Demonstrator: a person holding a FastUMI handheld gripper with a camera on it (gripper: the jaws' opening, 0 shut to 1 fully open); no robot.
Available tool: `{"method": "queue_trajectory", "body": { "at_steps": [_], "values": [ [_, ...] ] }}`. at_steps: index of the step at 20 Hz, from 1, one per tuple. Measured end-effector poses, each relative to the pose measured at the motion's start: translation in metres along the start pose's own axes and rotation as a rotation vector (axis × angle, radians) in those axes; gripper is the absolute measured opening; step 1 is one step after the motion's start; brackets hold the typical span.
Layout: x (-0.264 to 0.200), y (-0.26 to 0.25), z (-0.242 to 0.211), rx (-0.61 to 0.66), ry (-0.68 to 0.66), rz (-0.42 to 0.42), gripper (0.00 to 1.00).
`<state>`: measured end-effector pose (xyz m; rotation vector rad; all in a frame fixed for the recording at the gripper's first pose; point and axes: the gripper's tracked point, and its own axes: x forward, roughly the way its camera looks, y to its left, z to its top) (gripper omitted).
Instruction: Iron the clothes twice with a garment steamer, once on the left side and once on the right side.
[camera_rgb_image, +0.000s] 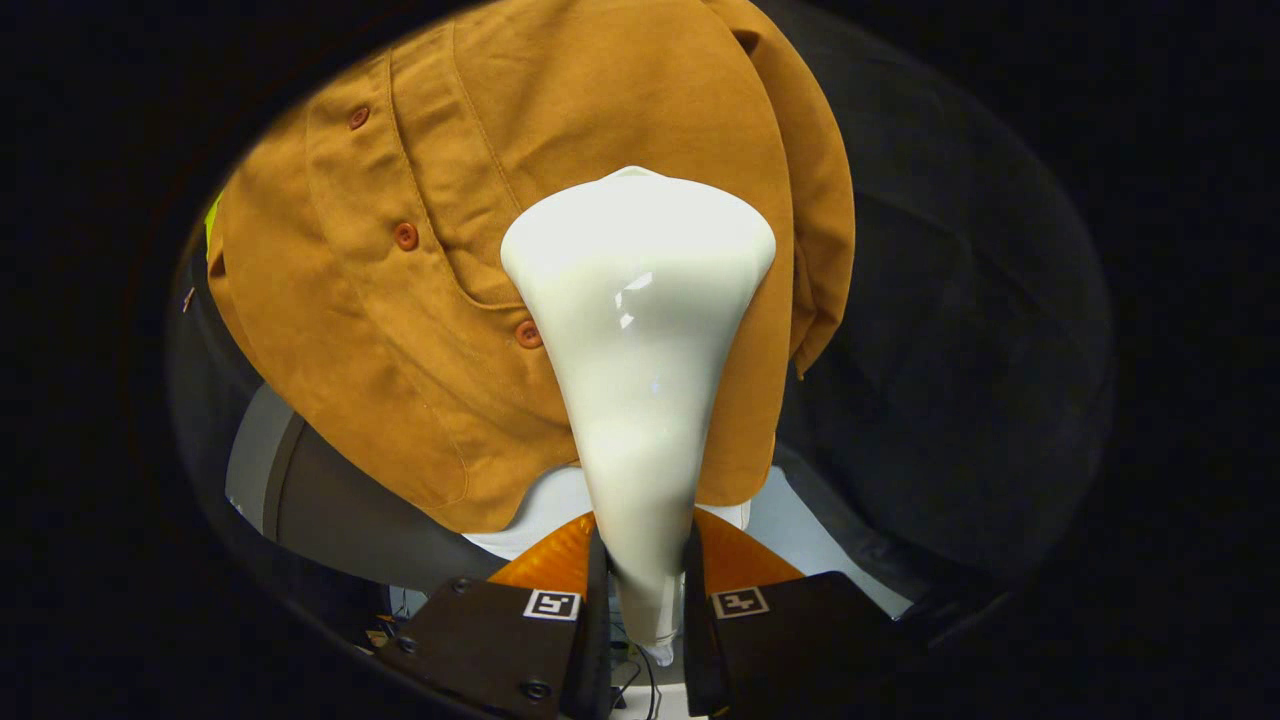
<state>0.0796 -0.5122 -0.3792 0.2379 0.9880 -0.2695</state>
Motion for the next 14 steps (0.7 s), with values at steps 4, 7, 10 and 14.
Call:
{"method": "queue_trajectory", "body": {
  "at_steps": [4,7,10,14],
  "values": [
    [-0.015,-0.005,-0.006,0.017,-0.012,-0.038,0.33],
    [-0.041,-0.002,0.0,0.014,-0.071,-0.073,0.33],
    [-0.073,0.017,0.018,-0.001,-0.147,-0.088,0.33],
    [-0.117,0.064,0.044,-0.071,-0.262,-0.052,0.33]
  ]
}}
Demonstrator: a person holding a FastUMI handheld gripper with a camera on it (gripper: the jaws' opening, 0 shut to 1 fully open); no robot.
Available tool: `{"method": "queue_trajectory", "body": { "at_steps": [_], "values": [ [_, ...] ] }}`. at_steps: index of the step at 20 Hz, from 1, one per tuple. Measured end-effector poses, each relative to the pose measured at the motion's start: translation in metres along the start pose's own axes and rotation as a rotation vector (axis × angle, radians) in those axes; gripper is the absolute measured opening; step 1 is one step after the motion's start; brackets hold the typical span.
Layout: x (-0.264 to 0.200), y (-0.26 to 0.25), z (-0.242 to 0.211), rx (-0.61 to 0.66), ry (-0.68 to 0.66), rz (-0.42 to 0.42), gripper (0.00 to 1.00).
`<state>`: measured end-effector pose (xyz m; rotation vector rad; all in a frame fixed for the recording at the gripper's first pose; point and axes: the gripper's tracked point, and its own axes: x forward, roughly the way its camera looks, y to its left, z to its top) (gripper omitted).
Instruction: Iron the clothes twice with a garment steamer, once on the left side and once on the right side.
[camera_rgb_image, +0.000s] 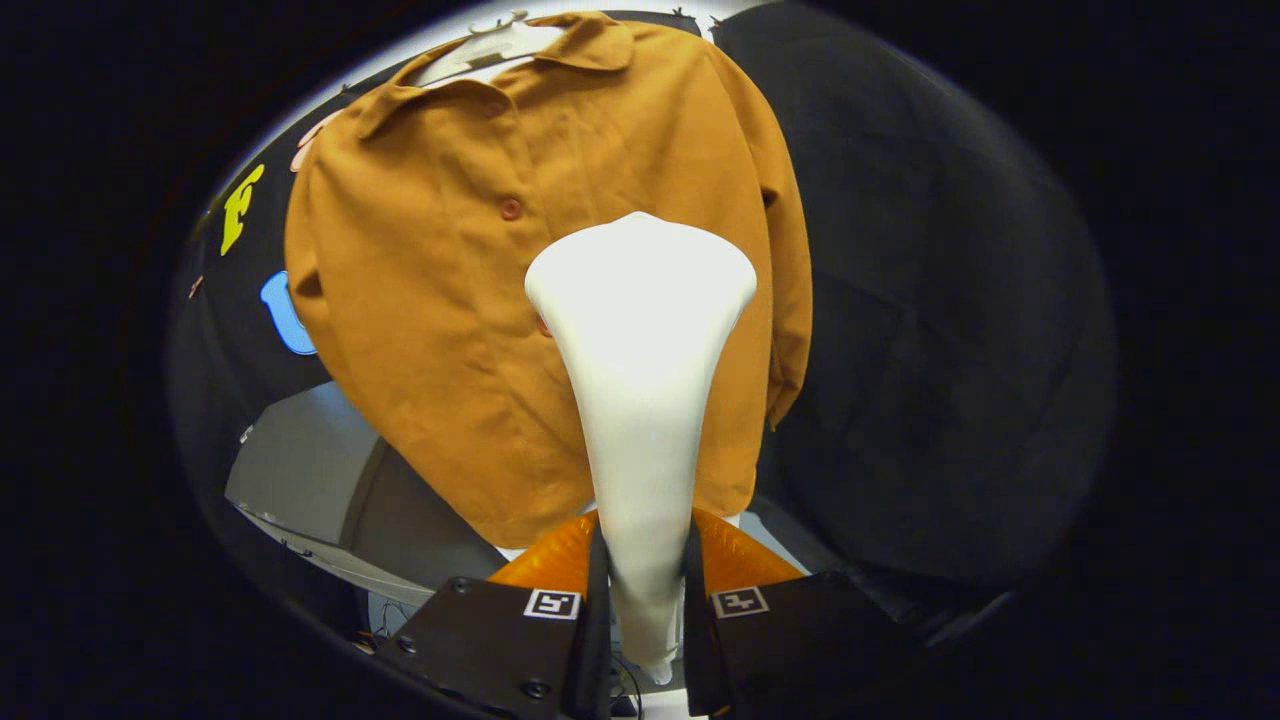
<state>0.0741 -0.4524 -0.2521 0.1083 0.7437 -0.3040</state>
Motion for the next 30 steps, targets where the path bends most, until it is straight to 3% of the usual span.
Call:
{"method": "queue_trajectory", "body": {
  "at_steps": [4,15,18,24,30],
  "values": [
    [-0.039,0.057,0.043,-0.059,-0.115,0.061,0.33],
    [-0.139,0.23,0.104,-0.157,-0.392,0.213,0.33],
    [-0.174,0.286,0.103,-0.161,-0.441,0.296,0.32],
    [-0.233,0.367,0.082,-0.159,-0.527,0.382,0.32],
    [-0.257,0.389,0.056,-0.143,-0.523,0.363,0.32]
  ]
}}
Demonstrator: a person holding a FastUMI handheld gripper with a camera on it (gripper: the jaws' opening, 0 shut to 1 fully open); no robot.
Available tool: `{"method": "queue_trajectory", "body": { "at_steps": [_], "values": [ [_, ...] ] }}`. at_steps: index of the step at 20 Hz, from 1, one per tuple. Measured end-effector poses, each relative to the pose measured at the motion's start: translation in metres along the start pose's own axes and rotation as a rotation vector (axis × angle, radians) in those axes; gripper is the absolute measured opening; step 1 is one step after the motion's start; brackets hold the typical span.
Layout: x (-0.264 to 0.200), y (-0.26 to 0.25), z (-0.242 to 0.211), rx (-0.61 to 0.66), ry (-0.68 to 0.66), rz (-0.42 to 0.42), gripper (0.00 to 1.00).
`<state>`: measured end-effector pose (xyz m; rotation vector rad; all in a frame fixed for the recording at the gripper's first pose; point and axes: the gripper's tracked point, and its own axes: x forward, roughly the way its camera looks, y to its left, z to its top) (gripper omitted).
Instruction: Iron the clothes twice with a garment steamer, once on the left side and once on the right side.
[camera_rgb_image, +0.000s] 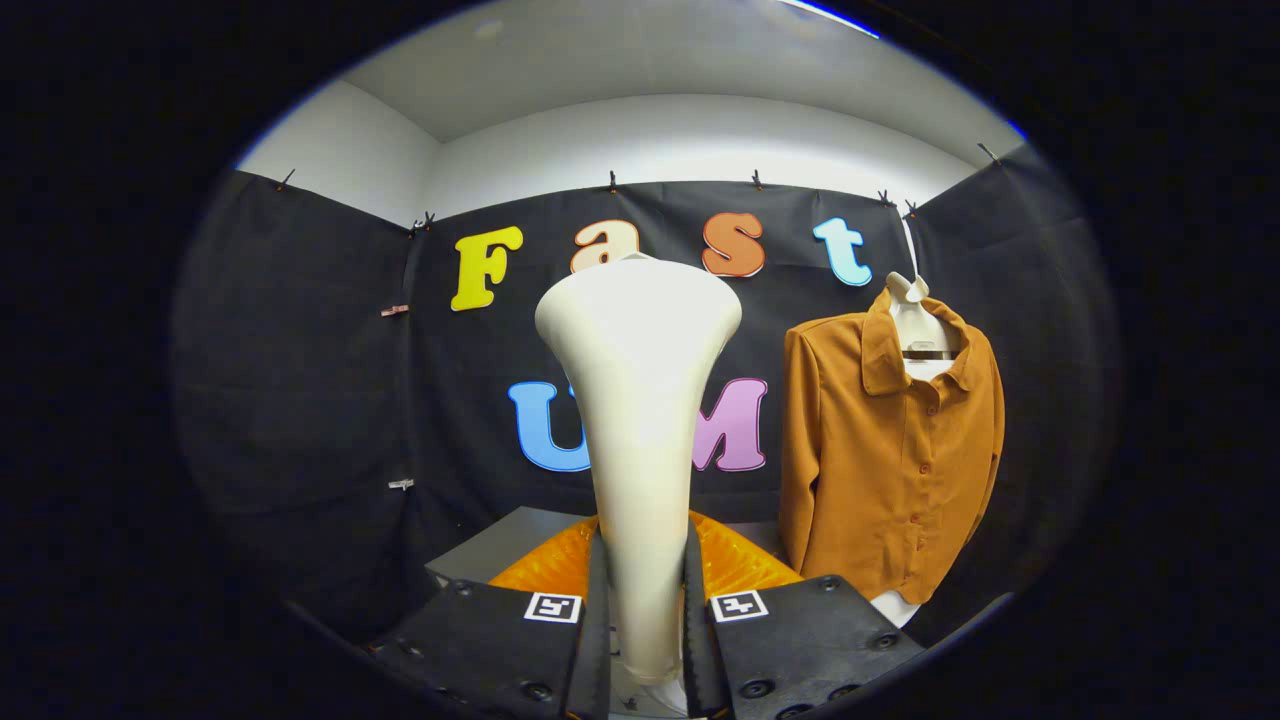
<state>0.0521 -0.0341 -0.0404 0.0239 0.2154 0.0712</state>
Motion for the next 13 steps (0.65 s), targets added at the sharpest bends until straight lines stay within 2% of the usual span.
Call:
{"method": "queue_trajectory", "body": {
  "at_steps": [2,13],
  "values": [
    [-0.009,0.0,-0.008,0.004,0.013,-0.013,0.32],
    [-0.015,-0.002,0.012,-0.002,-0.05,-0.035,0.32]
  ]
}}
